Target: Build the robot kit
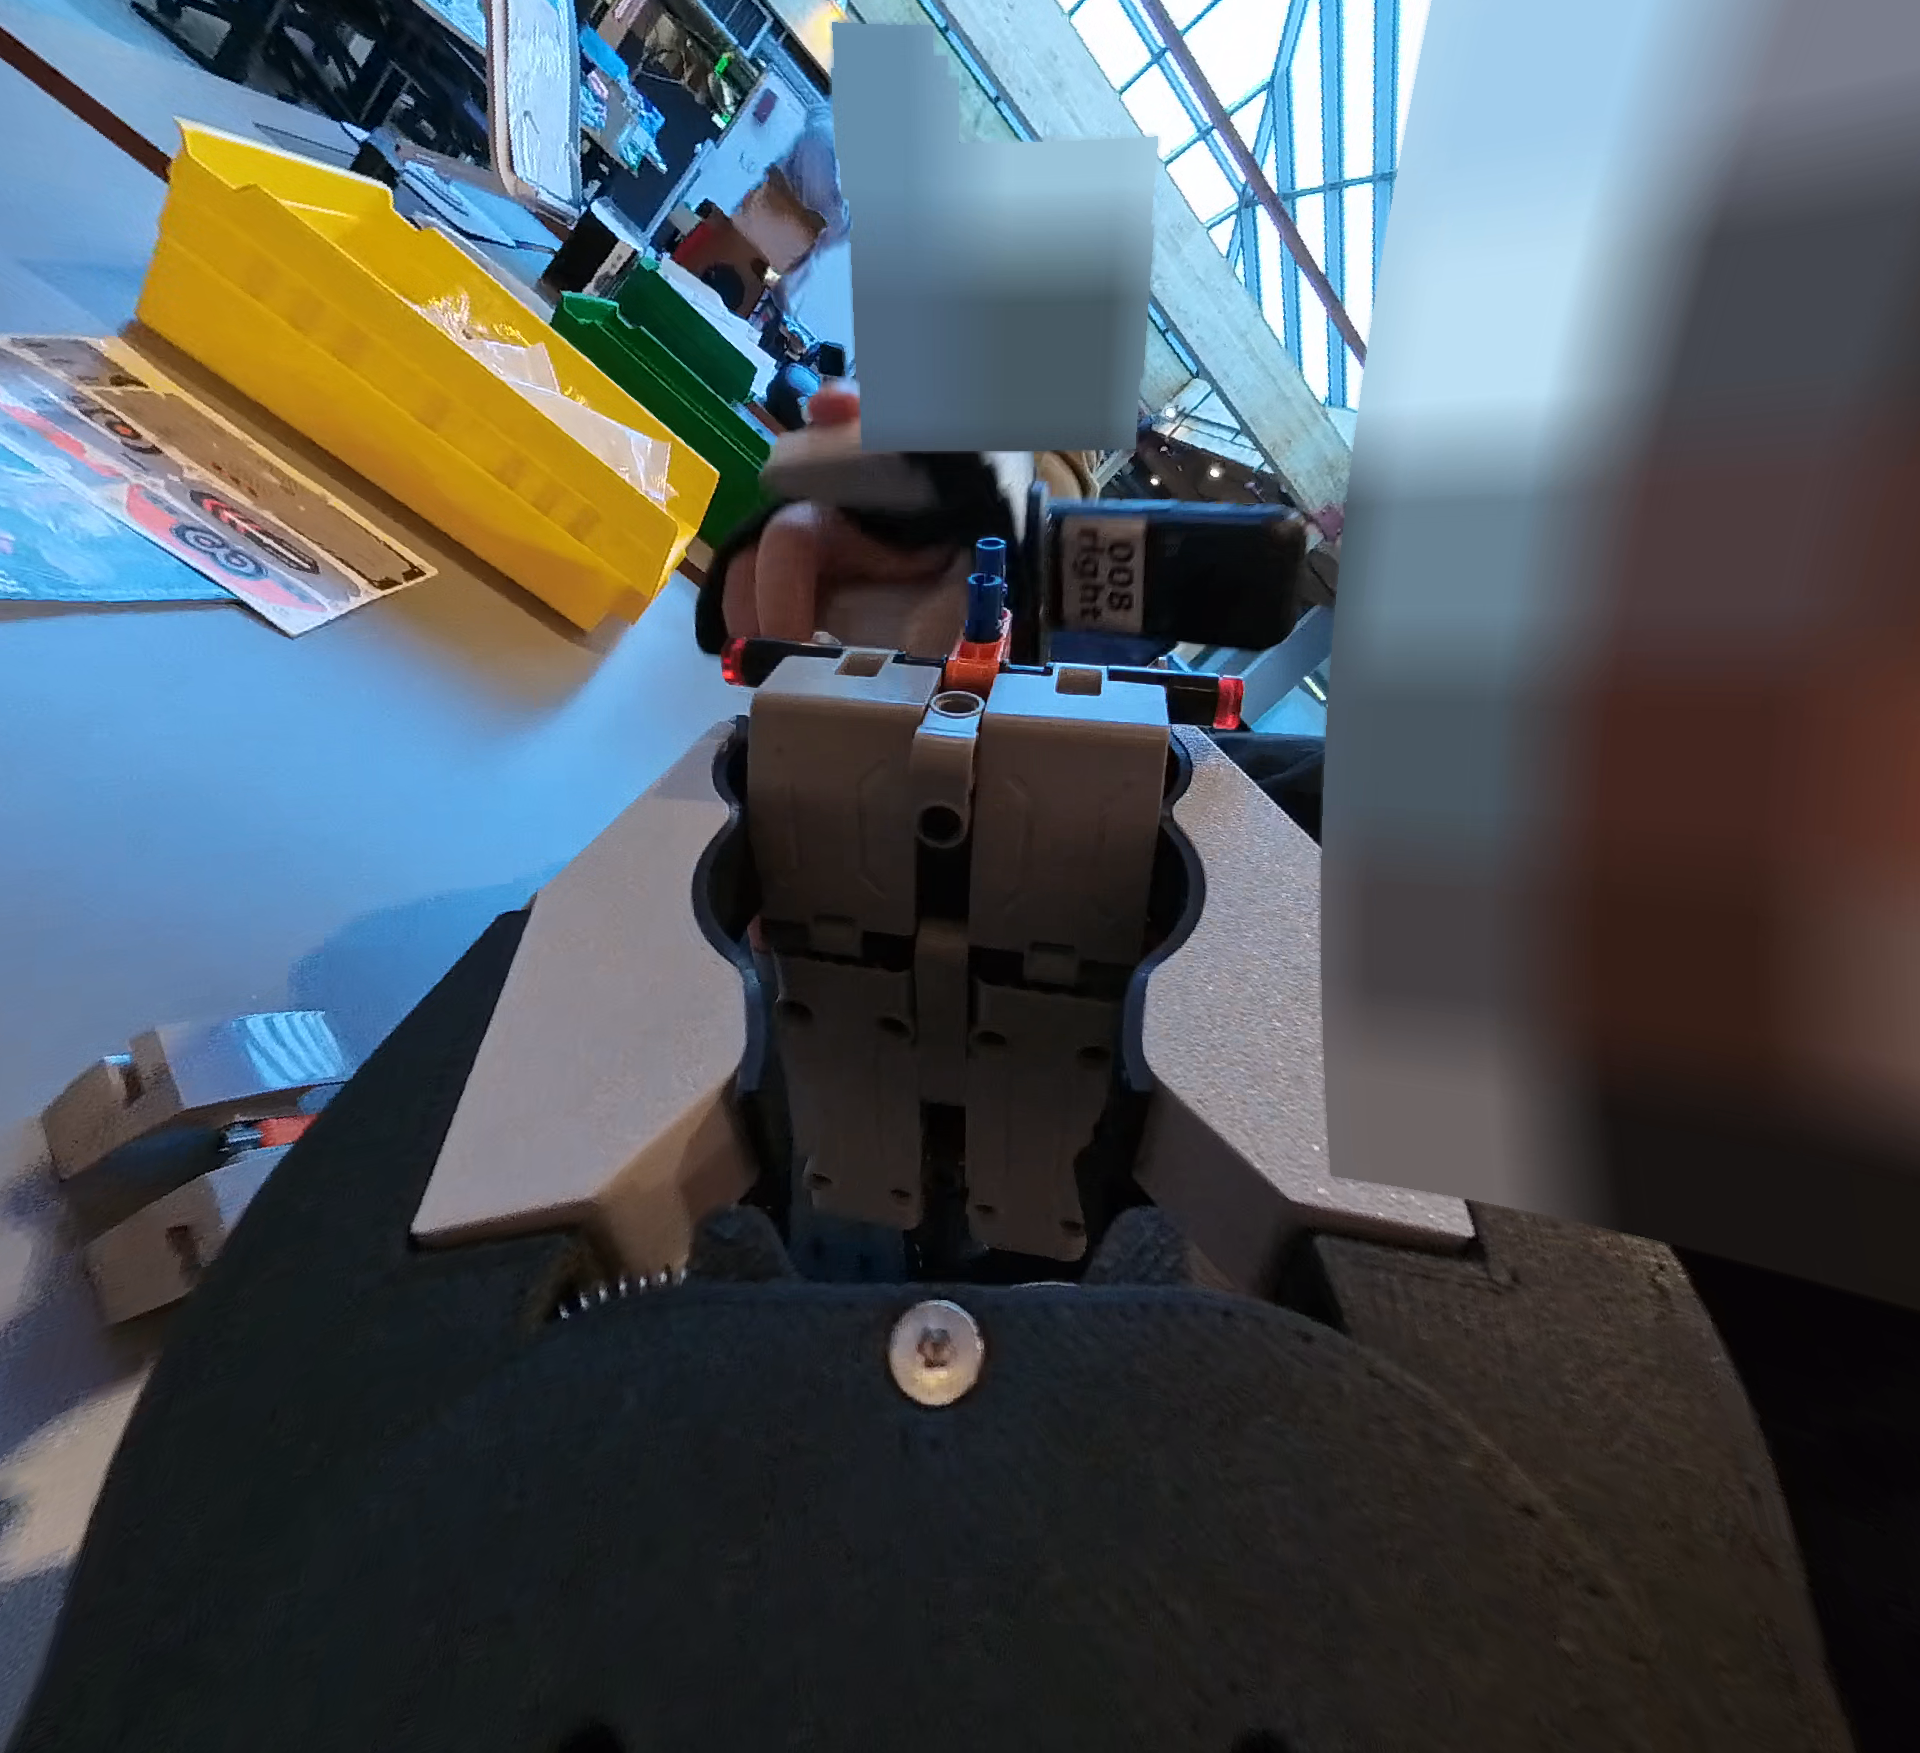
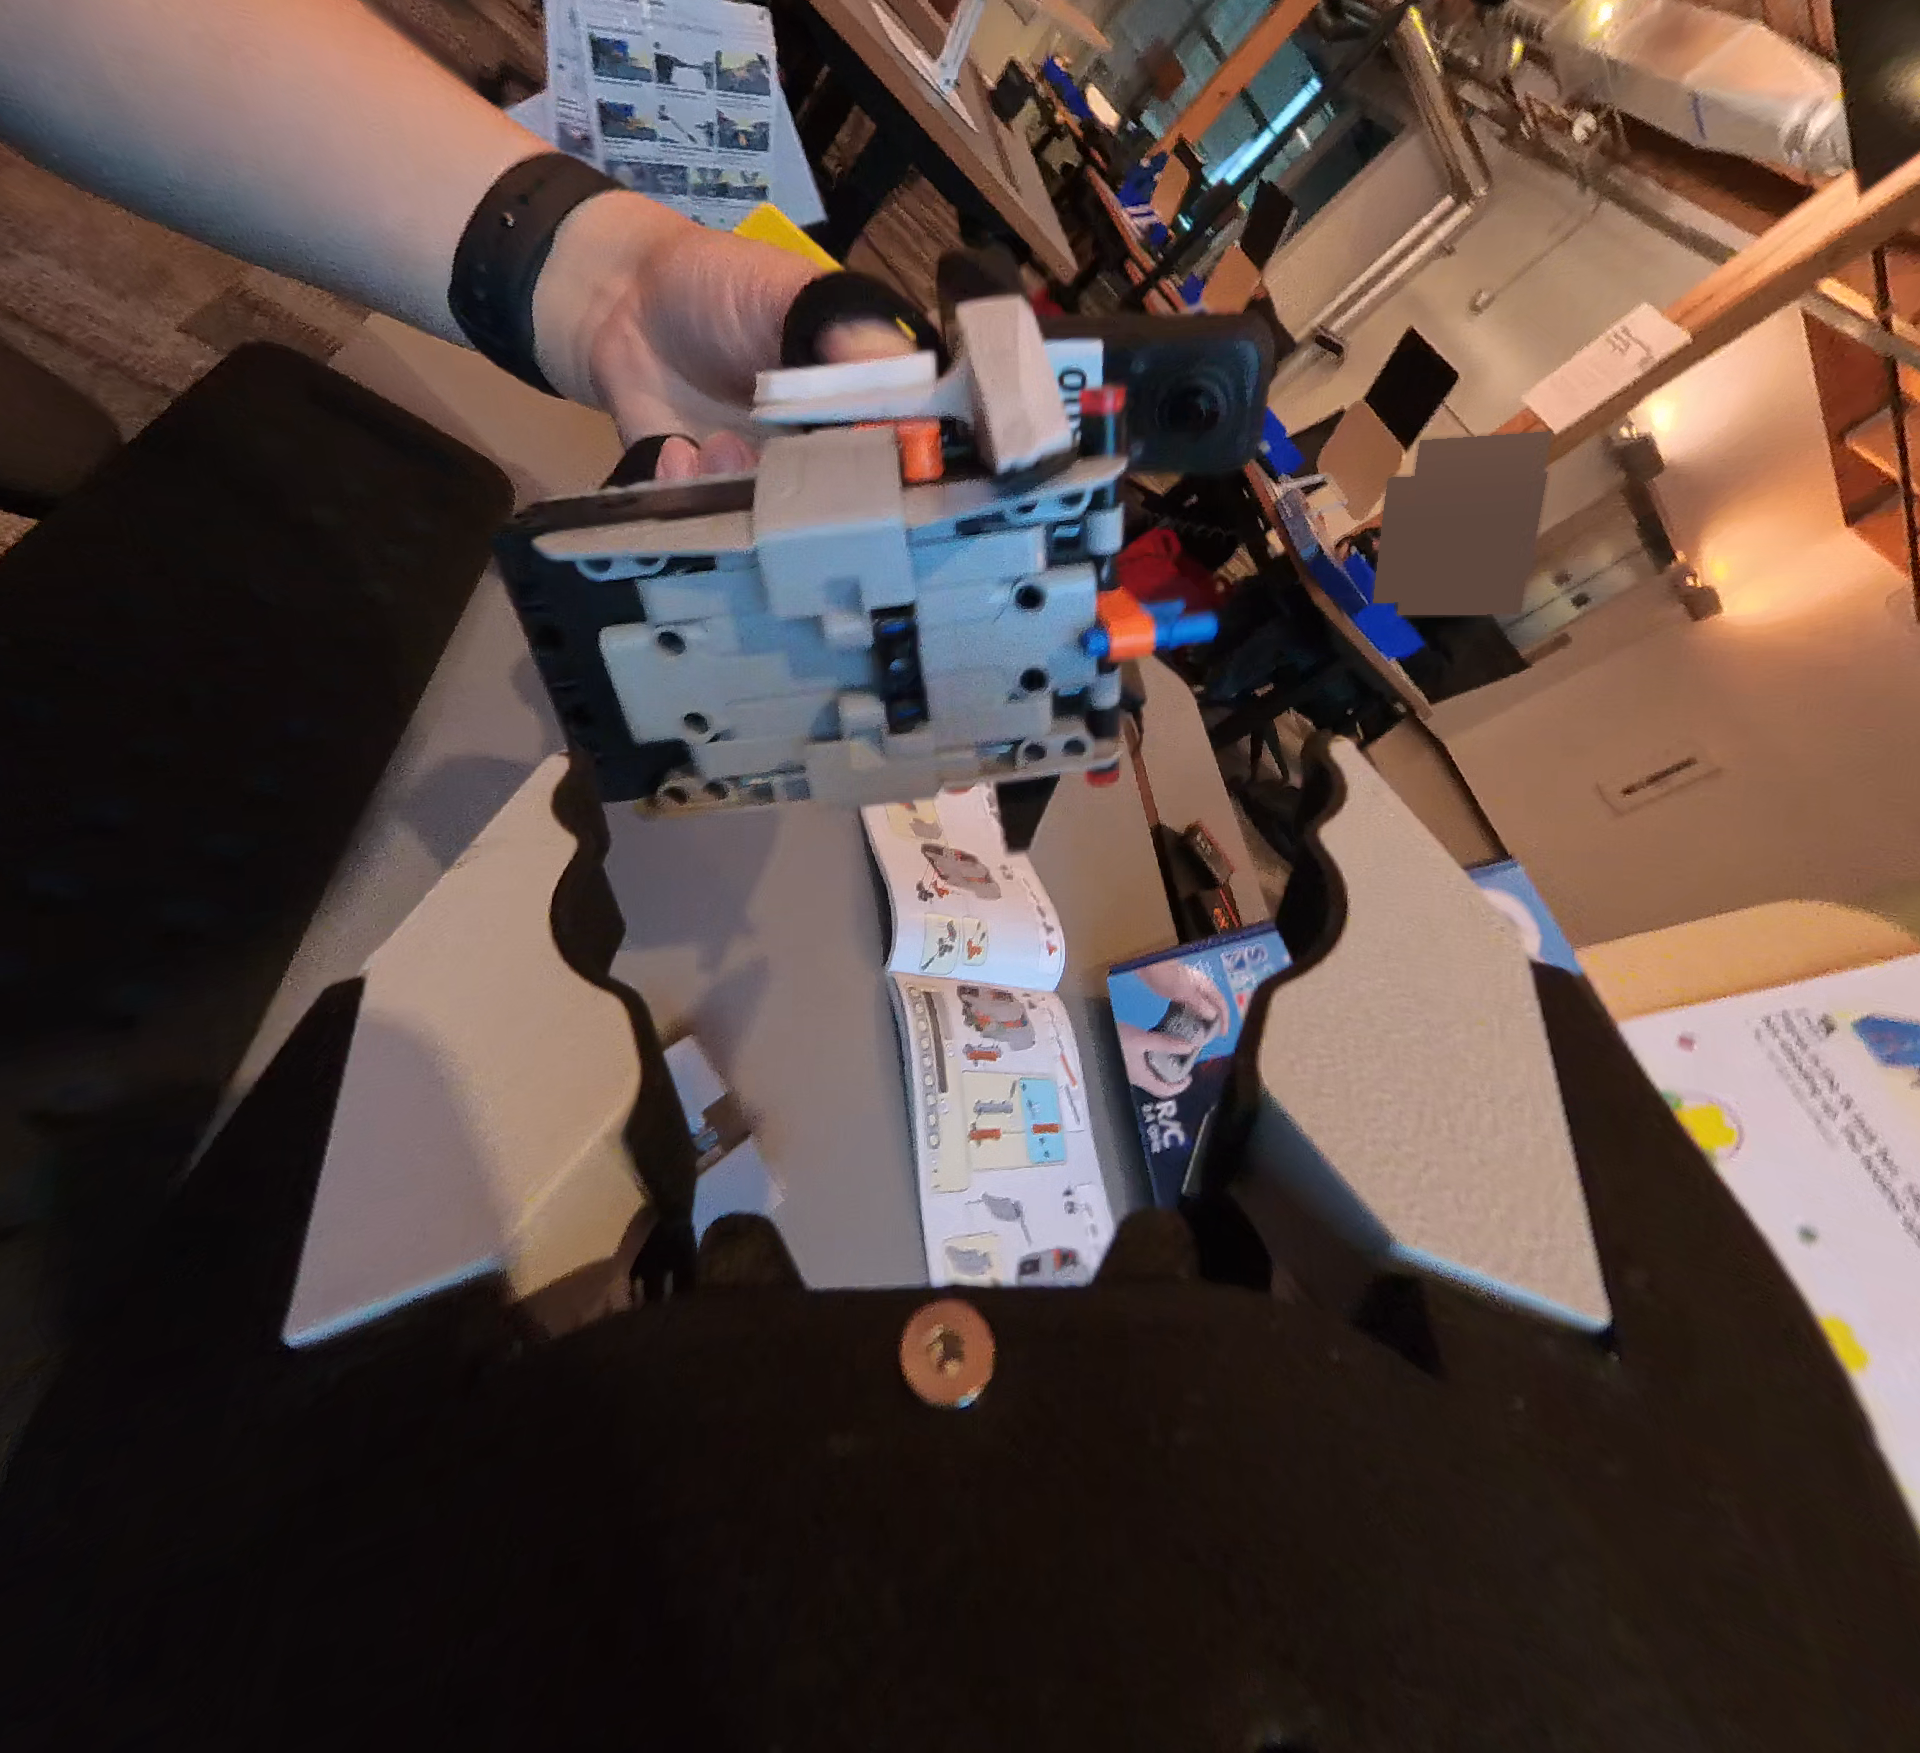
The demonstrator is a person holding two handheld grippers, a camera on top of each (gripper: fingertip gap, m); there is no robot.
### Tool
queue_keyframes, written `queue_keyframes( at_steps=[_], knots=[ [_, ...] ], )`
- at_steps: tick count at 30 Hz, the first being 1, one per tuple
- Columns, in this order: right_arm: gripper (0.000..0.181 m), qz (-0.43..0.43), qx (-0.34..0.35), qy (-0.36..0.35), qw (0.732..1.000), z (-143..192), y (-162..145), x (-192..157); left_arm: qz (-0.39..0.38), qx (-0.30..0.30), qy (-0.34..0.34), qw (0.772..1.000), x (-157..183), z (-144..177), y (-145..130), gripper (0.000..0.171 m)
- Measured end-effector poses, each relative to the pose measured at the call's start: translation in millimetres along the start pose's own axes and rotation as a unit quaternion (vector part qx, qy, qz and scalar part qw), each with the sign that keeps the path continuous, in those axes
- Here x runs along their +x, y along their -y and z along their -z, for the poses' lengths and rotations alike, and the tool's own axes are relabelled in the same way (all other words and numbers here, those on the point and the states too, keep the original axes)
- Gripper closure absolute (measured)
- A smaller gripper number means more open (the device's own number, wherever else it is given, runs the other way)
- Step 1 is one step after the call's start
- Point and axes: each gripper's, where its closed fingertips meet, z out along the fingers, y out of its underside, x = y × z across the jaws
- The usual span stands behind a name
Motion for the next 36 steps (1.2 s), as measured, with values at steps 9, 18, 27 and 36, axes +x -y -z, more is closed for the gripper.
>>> queue_keyframes(
  at_steps=[9,18,27,36],
  knots=[
    [0.073,-0.089,0.014,0.126,0.988,-11,-7,-18,-0.101,-0.006,0.035,0.994,-19,5,-11,0.099],
    [0.168,-0.375,-0.015,0.184,0.908,-40,-46,12,-0.236,-0.006,0.176,0.956,-85,55,-25,0.099],
    [0.165,-0.350,-0.061,0.215,0.910,-63,-59,-19,-0.309,-0.032,0.195,0.930,-101,62,-66,0.099],
    [0.180,-0.272,-0.229,0.288,0.889,-65,-55,-31,-0.356,-0.054,0.204,0.910,-98,62,-76,0.099]
  ],
)
